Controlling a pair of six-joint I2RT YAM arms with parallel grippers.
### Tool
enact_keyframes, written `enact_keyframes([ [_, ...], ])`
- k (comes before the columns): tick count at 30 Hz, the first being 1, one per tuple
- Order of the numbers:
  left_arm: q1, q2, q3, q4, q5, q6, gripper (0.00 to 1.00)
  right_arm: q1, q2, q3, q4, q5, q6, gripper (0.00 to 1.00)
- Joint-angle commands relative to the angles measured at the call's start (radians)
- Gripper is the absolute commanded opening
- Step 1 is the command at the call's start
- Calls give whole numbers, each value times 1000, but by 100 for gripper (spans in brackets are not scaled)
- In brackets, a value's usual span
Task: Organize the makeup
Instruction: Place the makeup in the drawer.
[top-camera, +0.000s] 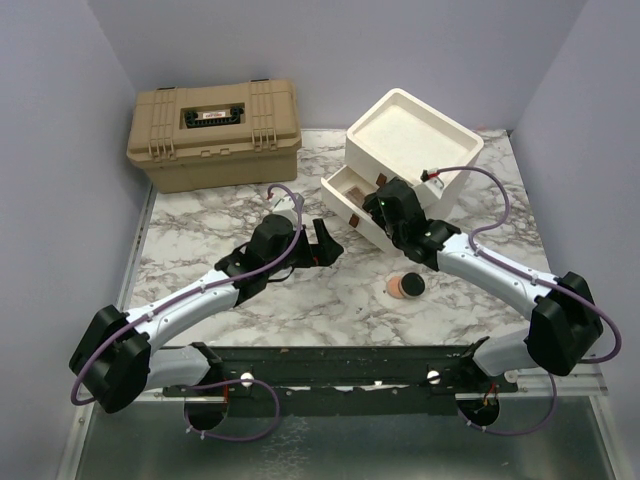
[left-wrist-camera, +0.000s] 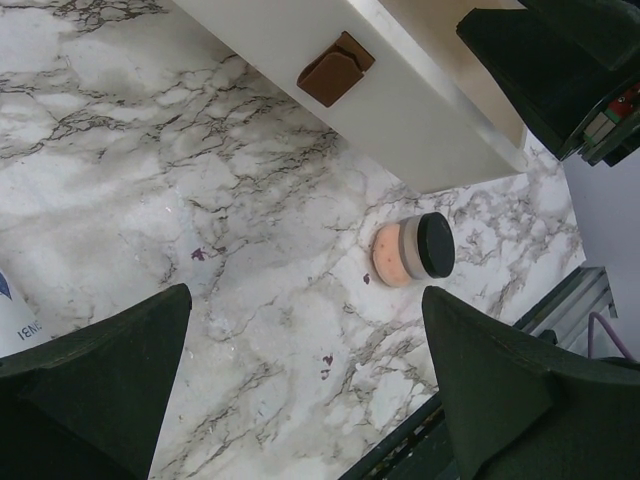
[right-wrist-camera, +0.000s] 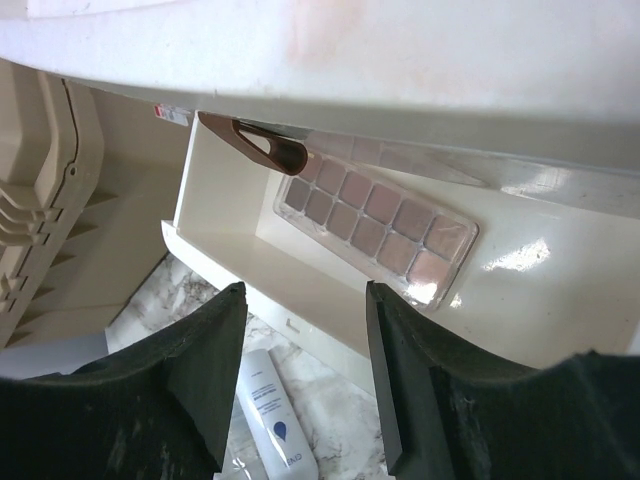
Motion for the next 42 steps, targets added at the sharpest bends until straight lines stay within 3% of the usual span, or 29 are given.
enact_keyframes([
  [1,6,-1,0,15,30,-17,99,-7,-9,-7,-14,24,-25,55],
  [5,5,-12,-17,33,32,-32,99,-9,-19,3,-12,13,-75,49],
  [9,5,-13,-31,61,45,-45,99,-9,-63,8,11,-52,-183,49],
  [14,6,4,-40,106,69,-59,99,-9,-153,-2,-32,-190,-315,53],
  [20,6,27,-51,159,107,-72,99,-9,-401,-158,-73,-195,-381,57],
  [22,6,26,-55,169,106,-69,99,-10,-488,-223,-80,-196,-402,66],
  [24,4,9,-55,150,49,-68,99,-9,-560,-272,-124,-190,-389,81],
  [29,2,-64,-79,135,-115,-44,99,-9,-679,-331,-285,-169,-330,90],
  [31,3,-75,-83,135,-128,-39,99,-9,-702,-346,-348,-136,-285,99],
  [42,2,-87,-104,131,-50,-39,99,-9,-690,-387,-510,33,-38,97],
])
